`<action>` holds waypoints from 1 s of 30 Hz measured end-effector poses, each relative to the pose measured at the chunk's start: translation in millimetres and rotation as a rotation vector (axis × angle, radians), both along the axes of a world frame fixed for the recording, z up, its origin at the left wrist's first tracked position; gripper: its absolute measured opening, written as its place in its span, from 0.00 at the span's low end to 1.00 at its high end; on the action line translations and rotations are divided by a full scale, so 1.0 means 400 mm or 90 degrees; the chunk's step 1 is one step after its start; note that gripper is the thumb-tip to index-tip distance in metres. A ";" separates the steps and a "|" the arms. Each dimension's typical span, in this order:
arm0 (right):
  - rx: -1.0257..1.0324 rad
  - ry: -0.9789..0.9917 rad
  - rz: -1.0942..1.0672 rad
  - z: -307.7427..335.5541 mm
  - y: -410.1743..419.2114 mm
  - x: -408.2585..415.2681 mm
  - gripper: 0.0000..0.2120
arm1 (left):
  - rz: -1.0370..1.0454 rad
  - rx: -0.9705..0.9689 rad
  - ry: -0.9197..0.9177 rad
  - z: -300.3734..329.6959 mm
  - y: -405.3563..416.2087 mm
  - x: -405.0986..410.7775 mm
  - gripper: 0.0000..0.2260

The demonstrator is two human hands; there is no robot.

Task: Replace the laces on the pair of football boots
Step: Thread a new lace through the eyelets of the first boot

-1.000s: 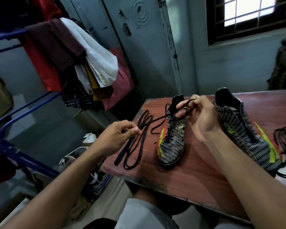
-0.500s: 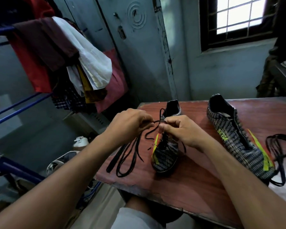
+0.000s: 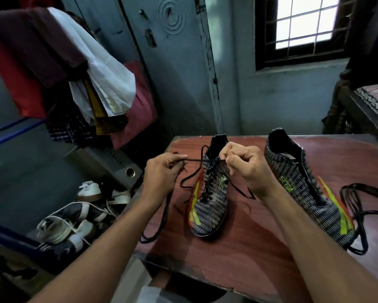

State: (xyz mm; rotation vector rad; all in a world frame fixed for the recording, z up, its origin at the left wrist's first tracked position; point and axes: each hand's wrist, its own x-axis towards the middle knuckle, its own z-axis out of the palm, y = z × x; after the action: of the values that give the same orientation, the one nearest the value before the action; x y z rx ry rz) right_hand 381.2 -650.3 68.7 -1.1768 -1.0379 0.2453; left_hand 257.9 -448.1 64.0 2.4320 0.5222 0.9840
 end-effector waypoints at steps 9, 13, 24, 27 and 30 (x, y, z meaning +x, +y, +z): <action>-0.215 -0.310 -0.263 -0.053 0.011 0.024 0.15 | -0.013 -0.449 -0.251 -0.096 -0.077 0.061 0.12; -0.216 -0.370 -0.296 -0.072 0.023 0.020 0.13 | -0.036 -0.263 -0.260 -0.130 -0.091 0.044 0.13; -0.232 -0.299 -0.328 -0.083 0.066 0.010 0.07 | -0.137 -0.310 -0.211 -0.099 -0.121 0.030 0.16; -0.242 -0.266 -0.347 -0.078 0.082 0.004 0.07 | -0.145 -0.294 -0.204 -0.101 -0.117 0.034 0.18; -0.239 -0.244 -0.338 -0.082 0.084 0.000 0.10 | -0.146 -0.271 -0.197 -0.104 -0.113 0.036 0.16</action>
State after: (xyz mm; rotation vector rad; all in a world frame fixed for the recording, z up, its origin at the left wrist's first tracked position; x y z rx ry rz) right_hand 381.1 -616.8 35.8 -1.8438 -0.9864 -0.2257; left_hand 272.4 -493.4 22.3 1.8727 0.2975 1.0076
